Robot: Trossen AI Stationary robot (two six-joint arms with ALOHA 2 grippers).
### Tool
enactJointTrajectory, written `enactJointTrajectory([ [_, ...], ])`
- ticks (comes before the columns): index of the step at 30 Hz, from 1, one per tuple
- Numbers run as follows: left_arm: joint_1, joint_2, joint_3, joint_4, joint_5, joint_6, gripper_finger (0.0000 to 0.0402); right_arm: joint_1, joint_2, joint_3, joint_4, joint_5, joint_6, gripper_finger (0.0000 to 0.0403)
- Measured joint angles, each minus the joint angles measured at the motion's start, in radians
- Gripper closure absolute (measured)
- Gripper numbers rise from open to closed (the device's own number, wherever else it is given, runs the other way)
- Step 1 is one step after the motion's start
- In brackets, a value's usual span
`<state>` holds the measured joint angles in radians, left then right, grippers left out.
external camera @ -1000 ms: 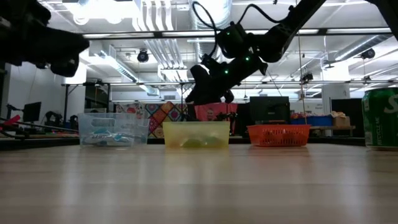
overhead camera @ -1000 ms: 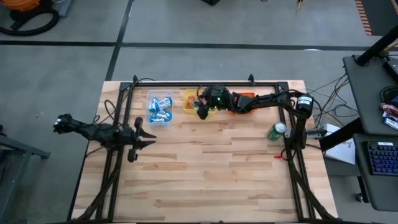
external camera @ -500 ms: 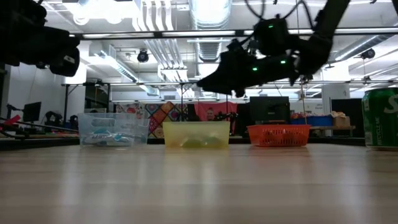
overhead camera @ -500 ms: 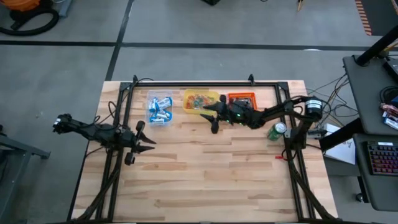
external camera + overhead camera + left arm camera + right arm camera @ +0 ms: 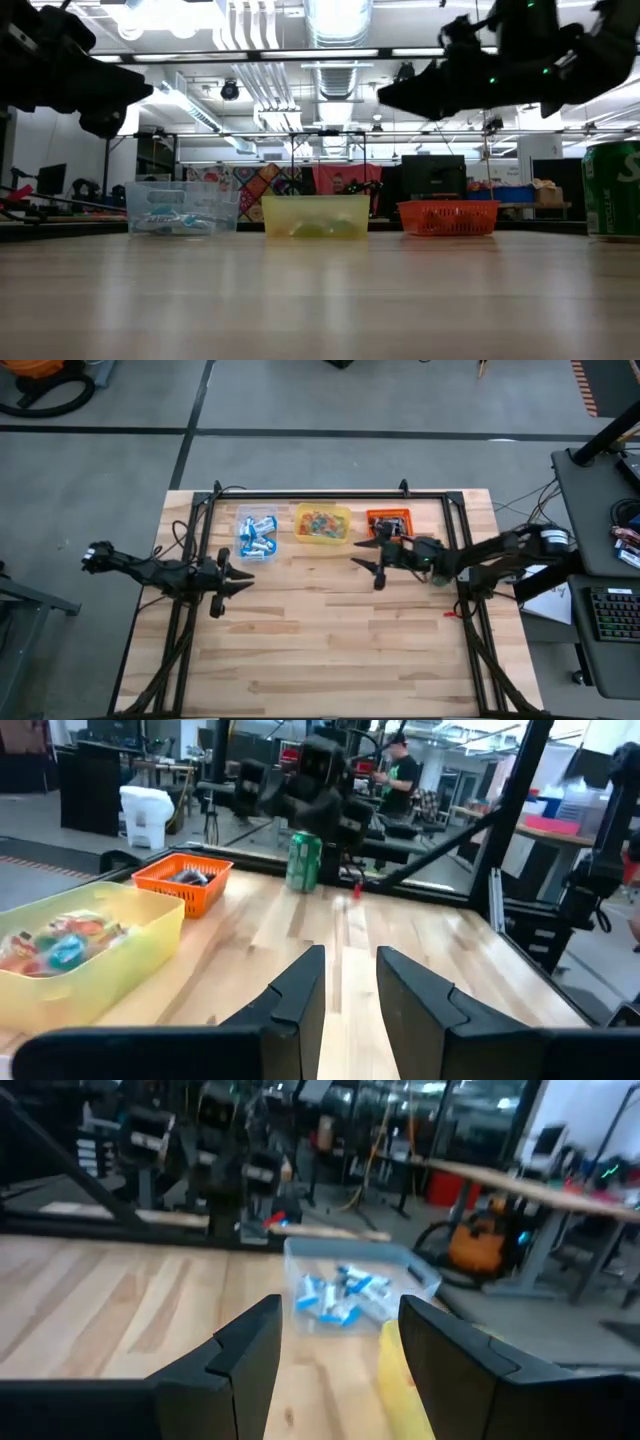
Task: Sort candy
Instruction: Return to Home Position
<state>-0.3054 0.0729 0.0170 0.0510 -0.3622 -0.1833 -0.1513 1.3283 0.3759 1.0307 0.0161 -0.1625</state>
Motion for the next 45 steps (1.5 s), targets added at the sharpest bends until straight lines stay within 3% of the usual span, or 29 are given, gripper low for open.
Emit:
enactJointTrajectory([
  [9,0.0,0.036,-0.001,0.009,0.003,-0.001,0.0325,-0.001,-0.154,-0.085,-0.001,0.002,0.03,0.0209],
  [22,0.0,0.07,-0.001,0.013,0.005,-0.001,0.0324,-0.002,-0.146,-0.104,-0.114,0.008,0.371,0.0209],
  [26,0.0,0.08,-0.001,0.014,0.005,-0.001,0.0324,0.003,-0.147,-0.104,-0.133,0.007,0.553,0.0209],
  [32,0.0,0.091,-0.001,0.014,0.006,-0.001,0.0324,0.015,-0.137,-0.107,-0.158,0.011,0.372,0.0209],
  [37,0.0,0.095,-0.001,0.018,0.006,-0.001,0.0324,0.018,-0.139,-0.126,-0.041,0.011,0.222,0.0209],
  [45,0.0,0.096,0.0,0.017,0.006,-0.001,0.0324,0.056,-0.177,-0.344,0.258,0.011,0.183,0.0209],
])
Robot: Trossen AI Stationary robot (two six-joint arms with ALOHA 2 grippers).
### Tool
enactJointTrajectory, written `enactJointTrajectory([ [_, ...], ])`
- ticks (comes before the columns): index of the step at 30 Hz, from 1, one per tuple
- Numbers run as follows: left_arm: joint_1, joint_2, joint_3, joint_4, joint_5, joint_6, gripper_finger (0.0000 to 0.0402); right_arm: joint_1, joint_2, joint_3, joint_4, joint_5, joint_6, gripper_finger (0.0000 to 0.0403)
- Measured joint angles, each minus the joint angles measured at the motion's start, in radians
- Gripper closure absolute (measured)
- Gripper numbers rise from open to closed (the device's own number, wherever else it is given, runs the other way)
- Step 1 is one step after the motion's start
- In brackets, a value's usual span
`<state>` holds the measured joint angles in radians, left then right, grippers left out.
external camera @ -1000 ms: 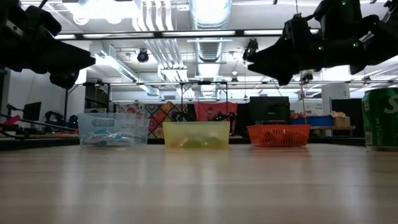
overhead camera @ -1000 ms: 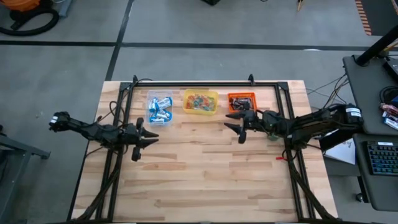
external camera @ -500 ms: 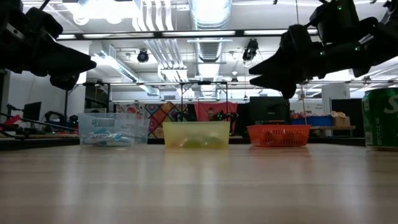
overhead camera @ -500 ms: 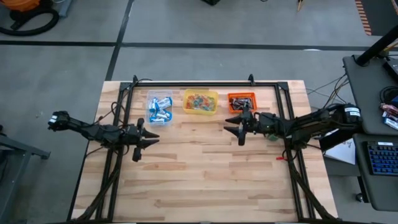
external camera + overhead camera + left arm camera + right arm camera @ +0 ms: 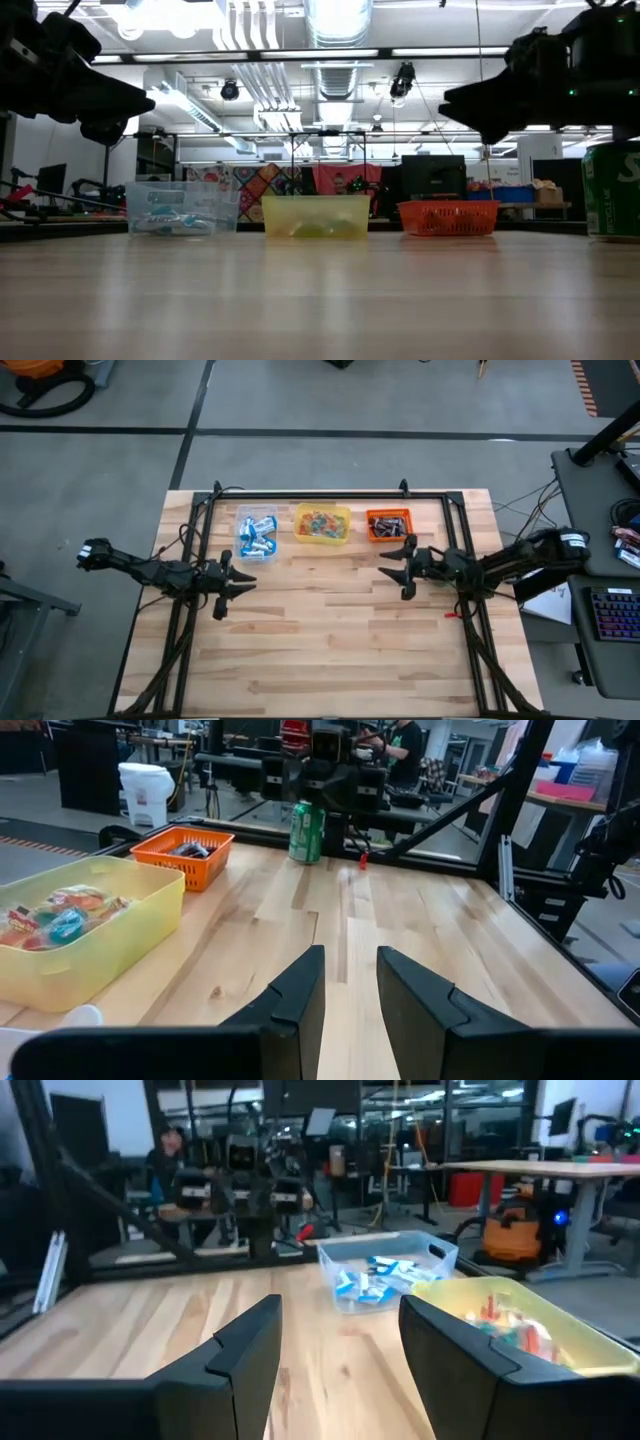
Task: Sort candy
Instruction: Return to Home Position
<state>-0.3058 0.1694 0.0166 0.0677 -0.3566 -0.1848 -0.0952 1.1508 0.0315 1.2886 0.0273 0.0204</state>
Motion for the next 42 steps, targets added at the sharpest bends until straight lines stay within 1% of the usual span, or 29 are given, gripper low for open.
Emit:
enactJointTrajectory([
  [2,0.0,0.001,0.0,-0.002,0.0,0.0,0.0324,-0.001,-0.064,-0.019,-0.032,0.003,0.017,0.0209],
  [8,0.0,0.001,0.0,0.0,0.0,0.0,0.0324,0.006,-0.335,0.009,-0.432,-0.001,-0.014,0.0209],
  [11,0.0,0.002,0.001,-0.003,0.0,0.0,0.0324,0.006,-0.528,0.005,-0.64,-0.001,-0.021,0.0209],
  [15,0.0,0.004,0.001,-0.001,0.0,0.0,0.0324,0.013,-0.834,-0.018,-0.95,0.003,-0.014,0.0209],
  [17,0.0,0.004,0.001,-0.001,0.0,0.0,0.0324,0.033,-0.949,-0.018,-1.081,0.002,-0.009,0.0209],
  [20,0.0,0.004,0.001,-0.001,0.0,0.0,0.0324,0.058,-1.057,-0.018,-1.126,0.0,-0.009,0.0209],
  [24,0.0,0.005,0.001,-0.001,0.0,0.0,0.0324,0.088,-1.145,-0.019,-1.154,-0.06,-0.008,0.0209],
  [29,0.0,0.006,0.001,-0.002,0.0,0.0,0.0324,0.102,-1.151,-0.019,-1.24,-0.165,-0.002,0.0209],
  [33,0.0,0.01,0.001,0.0,0.0,0.0,0.0324,0.104,-1.151,-0.019,-1.257,-0.151,0.041,0.0209],
  [42,0.0,0.014,0.001,-0.002,0.0,0.0,0.0324,0.104,-1.14,-0.02,-1.255,-0.158,0.047,0.0209],
])
